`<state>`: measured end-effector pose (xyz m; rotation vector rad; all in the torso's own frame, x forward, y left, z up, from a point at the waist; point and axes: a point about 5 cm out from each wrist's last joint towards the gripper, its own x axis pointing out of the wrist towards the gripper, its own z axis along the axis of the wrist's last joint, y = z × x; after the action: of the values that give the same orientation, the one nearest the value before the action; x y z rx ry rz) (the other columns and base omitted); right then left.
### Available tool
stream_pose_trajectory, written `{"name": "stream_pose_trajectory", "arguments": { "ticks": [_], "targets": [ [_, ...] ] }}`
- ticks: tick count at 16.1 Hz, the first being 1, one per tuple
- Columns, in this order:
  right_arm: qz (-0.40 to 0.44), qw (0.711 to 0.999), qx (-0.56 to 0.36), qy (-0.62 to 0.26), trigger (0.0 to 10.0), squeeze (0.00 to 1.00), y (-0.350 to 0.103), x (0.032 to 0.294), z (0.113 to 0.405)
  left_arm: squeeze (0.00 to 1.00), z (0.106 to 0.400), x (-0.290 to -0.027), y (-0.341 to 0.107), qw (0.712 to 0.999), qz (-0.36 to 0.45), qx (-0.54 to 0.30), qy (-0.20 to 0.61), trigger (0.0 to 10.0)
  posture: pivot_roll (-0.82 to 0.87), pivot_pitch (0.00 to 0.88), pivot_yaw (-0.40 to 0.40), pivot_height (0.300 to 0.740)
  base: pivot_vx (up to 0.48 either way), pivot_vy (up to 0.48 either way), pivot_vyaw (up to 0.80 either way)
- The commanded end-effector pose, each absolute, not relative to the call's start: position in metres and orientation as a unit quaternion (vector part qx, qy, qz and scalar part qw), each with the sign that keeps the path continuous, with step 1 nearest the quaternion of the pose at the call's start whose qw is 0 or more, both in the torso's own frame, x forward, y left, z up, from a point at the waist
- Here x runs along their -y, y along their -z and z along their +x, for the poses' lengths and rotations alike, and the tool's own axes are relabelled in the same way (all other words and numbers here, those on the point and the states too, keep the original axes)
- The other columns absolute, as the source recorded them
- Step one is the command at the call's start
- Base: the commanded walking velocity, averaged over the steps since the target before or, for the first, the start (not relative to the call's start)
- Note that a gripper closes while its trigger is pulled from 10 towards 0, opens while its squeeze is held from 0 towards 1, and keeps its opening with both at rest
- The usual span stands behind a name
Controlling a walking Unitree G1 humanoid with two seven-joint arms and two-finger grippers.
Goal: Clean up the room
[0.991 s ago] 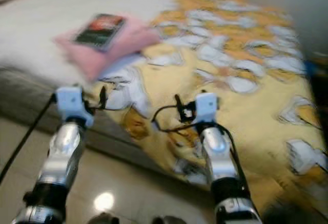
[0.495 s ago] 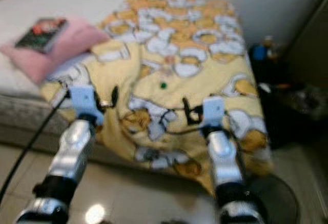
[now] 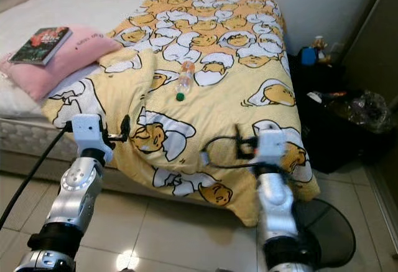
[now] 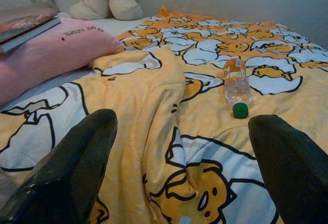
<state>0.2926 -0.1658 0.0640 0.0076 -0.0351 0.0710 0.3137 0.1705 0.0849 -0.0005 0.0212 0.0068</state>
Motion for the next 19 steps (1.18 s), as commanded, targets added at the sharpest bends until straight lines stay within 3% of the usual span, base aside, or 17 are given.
{"name": "stream_pose_trajectory", "arguments": {
  "ticks": [1,19],
  "targets": [
    [-0.002,0.998,0.030,-0.049,10.0,0.00,-0.072,0.162,0.296,0.00,0.321,-0.168,-0.094,1.000,-0.002,0.003,-0.003,10.0,-0.10,0.000,0.028,0.740,0.480,0.000,0.00],
    [-0.016,0.999,0.024,-0.020,10.0,0.00,-0.075,0.175,0.298,0.00,0.337,-0.145,-0.102,0.999,-0.002,0.011,0.050,10.0,-0.16,0.003,0.060,0.740,0.480,0.000,0.00]
  ]
}}
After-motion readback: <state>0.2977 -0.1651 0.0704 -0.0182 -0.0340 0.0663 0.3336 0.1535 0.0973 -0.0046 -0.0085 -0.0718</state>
